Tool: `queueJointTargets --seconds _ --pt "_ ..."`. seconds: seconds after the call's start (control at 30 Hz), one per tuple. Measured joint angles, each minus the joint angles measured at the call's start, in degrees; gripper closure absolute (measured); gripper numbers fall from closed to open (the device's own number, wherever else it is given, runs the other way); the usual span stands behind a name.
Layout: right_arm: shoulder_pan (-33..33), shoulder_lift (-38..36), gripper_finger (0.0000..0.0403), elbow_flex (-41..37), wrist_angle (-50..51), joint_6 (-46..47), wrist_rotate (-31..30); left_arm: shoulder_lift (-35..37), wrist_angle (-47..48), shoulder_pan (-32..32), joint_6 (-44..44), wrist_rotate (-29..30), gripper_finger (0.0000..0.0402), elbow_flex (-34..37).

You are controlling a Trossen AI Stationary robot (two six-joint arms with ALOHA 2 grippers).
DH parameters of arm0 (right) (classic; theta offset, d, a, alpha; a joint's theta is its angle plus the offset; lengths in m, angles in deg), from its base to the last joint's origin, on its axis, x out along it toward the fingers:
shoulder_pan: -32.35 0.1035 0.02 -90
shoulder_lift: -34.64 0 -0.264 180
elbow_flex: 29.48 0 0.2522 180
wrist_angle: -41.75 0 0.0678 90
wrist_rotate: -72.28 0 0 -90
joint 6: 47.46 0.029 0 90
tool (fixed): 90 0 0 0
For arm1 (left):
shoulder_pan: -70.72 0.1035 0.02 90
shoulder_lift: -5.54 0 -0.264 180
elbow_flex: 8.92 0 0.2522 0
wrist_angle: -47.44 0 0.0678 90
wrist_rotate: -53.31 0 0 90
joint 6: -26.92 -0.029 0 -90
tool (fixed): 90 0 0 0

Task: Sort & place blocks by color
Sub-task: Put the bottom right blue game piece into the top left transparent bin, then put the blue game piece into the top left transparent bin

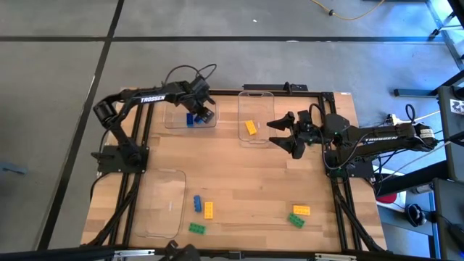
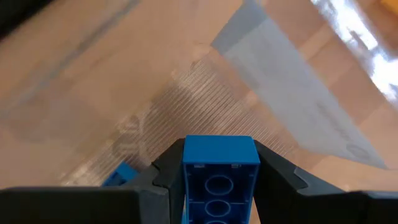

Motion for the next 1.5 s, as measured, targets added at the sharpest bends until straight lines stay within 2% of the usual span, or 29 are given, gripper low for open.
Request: queueJointTargets --seconds 0.3,0.53,0.73,0.9,1.1,1.23,1.33,1.5 --pt "0.0 0.0 0.0025 0.0 0.0 2.7 0.03 -0.19 -0.43 -0.08 1.16 0.69 0.0272 0.0" --pt "0.0 0.0 0.0025 0.0 -0.02 2.77 0.05 -0.19 -0.41 -0.08 1.14 0.42 0.02 0.0" --pt "0.0 0.0 0.0025 0.0 -0.02 2.71 0.07 1.23 -0.31 0.35 0.99 -1.54 0.0187 0.0" --pt "0.0 0.0 0.0025 0.0 -0.02 2.62 0.07 4.87 -0.27 1.45 0.97 -1.69 0.0186 0.02" --pt "0.01 0.0 0.0025 0.0 -0.02 2.62 0.07 15.82 -3.54 1.33 2.05 -4.54 0.0188 0.02" --pt "0.0 0.0 0.0025 0.0 -0.04 2.43 0.07 24.96 -7.23 -3.8 2.43 -5.58 0.0188 0.02" --pt "0.01 0.0 0.0025 0.0 -0.04 2.38 0.07 30.58 -11.67 -10.5 2.66 -4.0 0.0188 0.03" --pt "0.0 0.02 0.0025 0.01 -0.83 1.02 0.06 36.34 -28.53 -24.28 3.31 -1.14 0.0189 4.33"
